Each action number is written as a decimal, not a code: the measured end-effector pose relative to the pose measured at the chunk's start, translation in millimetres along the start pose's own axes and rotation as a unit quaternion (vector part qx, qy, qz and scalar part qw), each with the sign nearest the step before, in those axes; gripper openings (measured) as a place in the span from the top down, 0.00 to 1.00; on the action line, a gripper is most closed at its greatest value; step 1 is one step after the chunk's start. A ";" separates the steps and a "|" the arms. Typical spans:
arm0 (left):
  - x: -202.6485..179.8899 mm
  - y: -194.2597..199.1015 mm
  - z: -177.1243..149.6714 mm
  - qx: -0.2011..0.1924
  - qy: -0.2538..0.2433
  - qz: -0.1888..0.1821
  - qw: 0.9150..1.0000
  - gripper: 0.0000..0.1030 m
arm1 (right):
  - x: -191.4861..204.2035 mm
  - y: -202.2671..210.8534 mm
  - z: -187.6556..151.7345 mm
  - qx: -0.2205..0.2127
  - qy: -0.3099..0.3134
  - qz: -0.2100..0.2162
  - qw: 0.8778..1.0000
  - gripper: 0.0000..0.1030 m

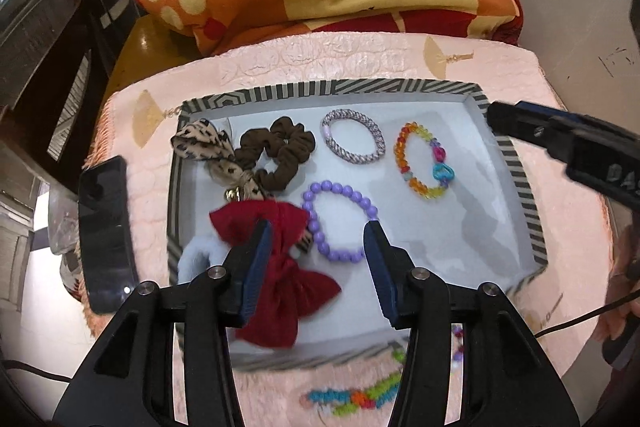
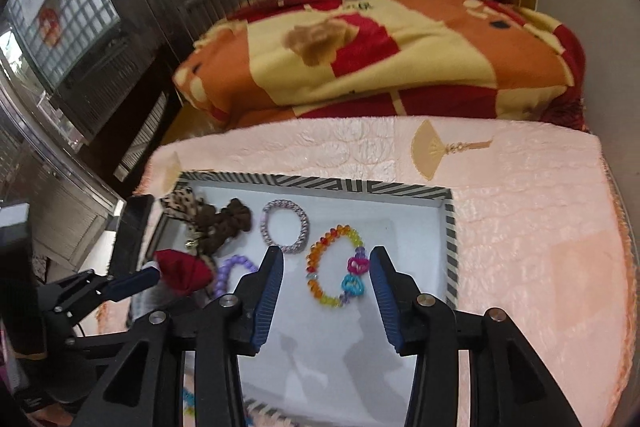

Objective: Organize jewelry
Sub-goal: 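Open both grippers to drop the bracelets inside the tray, then lift both open grippers out of the tray over the remaining bracelets, then grasp flower-charm bracelet with left gripper while right grasps blue beaded bracelet, then carry both held bracelets into the striped tray, then open both grippers to release the bracelets in the tray, then lift both open grippers back over the multicolor bracelet and black scrunchie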

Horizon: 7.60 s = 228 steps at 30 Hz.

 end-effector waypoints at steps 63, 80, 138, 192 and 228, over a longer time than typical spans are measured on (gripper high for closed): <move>29.1 11.7 -153.5 0.066 0.192 -0.012 0.979 0.44 | -47.0 -3.2 -189.2 0.108 0.025 -0.059 0.992 0.50; 19.1 -16.4 -146.0 0.079 0.118 0.055 0.988 0.51 | -42.4 -17.9 -182.4 0.094 0.058 -0.077 0.991 0.54; -44.2 11.0 -22.6 0.019 0.018 -0.043 0.999 0.96 | -16.1 18.4 -66.5 0.016 0.010 -0.012 1.000 0.90; -10.5 10.8 -39.9 0.010 0.024 0.023 0.999 0.54 | -7.9 21.2 -60.7 0.041 -0.045 0.013 0.998 0.59; -49.3 74.0 -119.3 -0.018 0.049 0.048 0.997 0.53 | -27.0 71.6 -204.7 0.082 -0.024 -0.018 0.996 0.45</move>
Point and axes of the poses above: each gripper's, at about its wrist camera, not at the fingertips, and y roughly against the way its jaws point, x to its left, z to its top, the point moved 5 cm from there along -y, roughly the way its jaws point, and after that the axes turned 1 degree about -x, right-handed, at the moved point
